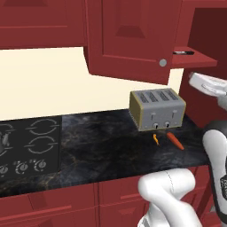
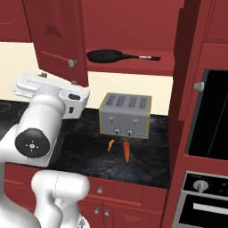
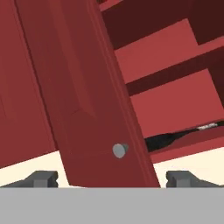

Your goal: Pick the pan from the cabinet and place it on the stove. Then turn on the stove burner for the pan.

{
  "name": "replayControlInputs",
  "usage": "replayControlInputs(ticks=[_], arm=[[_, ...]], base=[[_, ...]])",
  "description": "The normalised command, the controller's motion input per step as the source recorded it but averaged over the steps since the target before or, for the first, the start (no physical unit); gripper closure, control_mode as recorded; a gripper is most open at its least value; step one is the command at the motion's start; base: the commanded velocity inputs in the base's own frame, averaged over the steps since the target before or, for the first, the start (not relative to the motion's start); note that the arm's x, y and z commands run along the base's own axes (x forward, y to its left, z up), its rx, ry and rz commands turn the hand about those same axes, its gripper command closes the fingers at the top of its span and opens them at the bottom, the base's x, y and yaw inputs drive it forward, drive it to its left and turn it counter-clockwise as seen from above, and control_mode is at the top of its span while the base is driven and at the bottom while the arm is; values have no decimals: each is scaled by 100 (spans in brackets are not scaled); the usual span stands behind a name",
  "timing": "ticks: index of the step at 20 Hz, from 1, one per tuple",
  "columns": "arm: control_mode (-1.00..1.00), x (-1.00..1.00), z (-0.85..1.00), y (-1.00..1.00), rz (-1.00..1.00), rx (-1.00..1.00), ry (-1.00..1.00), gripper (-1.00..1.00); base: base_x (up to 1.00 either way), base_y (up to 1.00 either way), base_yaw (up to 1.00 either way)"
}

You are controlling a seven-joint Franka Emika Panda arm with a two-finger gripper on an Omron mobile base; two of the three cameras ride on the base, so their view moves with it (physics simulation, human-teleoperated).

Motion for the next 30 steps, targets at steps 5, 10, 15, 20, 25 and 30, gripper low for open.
replayControlInputs(ticks=[5,10,15,20,25,30], arm=[[-100,-42,-1,-59,0,30,13,-100],[-100,2,0,-26,0,23,20,-100],[-100,46,0,0,0,22,18,-100],[-100,14,-6,-2,0,14,15,-100],[-100,49,-1,0,0,11,15,-100],[-100,55,-16,-12,7,13,1,-100]], base=[[0,0,0],[0,0,0],[0,0,0],[0,0,0],[0,0,0],[0,0,0]])
